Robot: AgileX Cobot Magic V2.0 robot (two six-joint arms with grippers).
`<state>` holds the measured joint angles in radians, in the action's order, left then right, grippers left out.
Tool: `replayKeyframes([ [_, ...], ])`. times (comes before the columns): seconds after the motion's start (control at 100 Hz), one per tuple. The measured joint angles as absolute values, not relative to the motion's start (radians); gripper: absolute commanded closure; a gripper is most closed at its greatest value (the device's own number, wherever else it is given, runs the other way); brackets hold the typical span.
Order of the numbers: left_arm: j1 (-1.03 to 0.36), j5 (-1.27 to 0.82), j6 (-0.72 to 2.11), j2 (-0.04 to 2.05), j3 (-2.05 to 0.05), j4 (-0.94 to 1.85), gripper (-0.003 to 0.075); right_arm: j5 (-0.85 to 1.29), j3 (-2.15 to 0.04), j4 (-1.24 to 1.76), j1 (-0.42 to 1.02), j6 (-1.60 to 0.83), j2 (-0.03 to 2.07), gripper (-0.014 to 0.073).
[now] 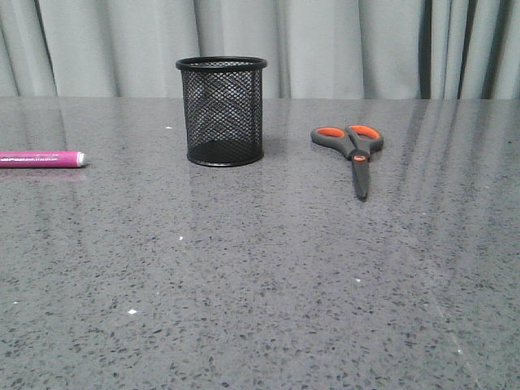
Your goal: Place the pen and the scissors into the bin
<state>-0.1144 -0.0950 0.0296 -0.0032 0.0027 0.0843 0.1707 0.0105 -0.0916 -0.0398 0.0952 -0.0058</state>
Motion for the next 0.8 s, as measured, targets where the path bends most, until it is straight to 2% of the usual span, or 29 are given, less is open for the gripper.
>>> replayKeyframes([
  [0.8, -0.114, -0.077, 0.030, -0.003, 0.003, 0.084, 0.0742, 0.119, 0.011, -0.092, -0.040, 0.095, -0.006, 0.0662],
])
